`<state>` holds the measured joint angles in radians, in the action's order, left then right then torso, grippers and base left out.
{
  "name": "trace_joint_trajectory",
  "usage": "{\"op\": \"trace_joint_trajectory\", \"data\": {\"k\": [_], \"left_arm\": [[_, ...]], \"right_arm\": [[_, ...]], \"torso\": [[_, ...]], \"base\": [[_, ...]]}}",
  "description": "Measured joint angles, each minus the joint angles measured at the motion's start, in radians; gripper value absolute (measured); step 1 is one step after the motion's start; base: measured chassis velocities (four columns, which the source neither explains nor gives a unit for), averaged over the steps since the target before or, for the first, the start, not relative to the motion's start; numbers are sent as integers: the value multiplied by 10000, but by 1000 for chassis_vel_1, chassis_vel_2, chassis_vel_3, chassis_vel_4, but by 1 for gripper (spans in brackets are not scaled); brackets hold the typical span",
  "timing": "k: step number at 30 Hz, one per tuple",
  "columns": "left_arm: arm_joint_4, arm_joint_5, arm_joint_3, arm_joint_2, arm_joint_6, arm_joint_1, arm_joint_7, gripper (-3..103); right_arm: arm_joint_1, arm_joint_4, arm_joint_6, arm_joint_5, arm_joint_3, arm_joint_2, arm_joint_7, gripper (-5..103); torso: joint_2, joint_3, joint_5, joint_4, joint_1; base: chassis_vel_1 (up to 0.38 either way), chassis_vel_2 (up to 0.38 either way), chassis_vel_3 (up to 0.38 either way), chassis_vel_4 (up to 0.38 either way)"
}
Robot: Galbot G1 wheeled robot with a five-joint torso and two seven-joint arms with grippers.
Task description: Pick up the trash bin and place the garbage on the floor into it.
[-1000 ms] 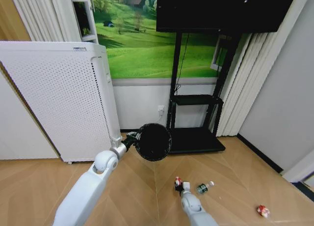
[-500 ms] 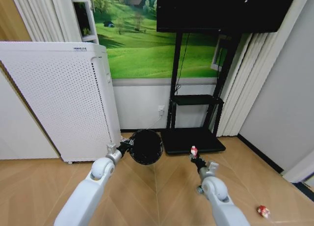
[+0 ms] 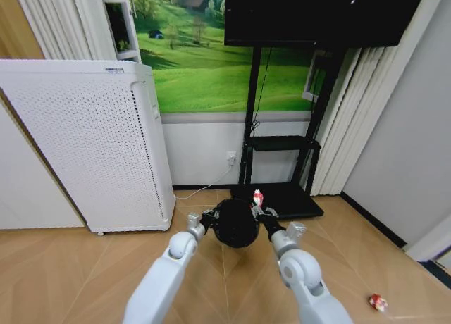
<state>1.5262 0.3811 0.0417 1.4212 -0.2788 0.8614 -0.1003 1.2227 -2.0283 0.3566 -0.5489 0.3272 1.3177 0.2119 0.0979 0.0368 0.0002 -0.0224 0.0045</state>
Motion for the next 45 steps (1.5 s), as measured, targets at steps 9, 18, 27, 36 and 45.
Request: {"op": "trace_joint_trajectory", "data": {"k": [9,18,27,36,45], "left_arm": [[196,-83,-172,-64,-17,8,55,7],[236,-55,-76,-190,-26,-17,23,7],[1153,87,795,-1111,-35,654,-86,7],[1921,415,1417,-1927,-102,1129,-191,7],[2073,557,1475,-1943,-146,1105,-225,7]], "right_arm": [[-274,1133,-311,799,68,-31,-206,54],[42,624,-216,887,293,-80,-70,87],[517,370,-221,734,1745,-470,186,100],[543,1460,-564,983,2012,-384,-226,100],[580,1583,-638,1050,1832,-240,-246,100]], "torso": [[-1,0,-1,1,0],[0,0,-1,2,0],[0,-1,-2,3,0],[0,-1,-2,2,-1],[0,0,-3,0,0]], "base": [[0,0,0,0],[0,0,0,0],[0,0,0,0],[0,0,0,0],[-63,-71,71,63]]}}
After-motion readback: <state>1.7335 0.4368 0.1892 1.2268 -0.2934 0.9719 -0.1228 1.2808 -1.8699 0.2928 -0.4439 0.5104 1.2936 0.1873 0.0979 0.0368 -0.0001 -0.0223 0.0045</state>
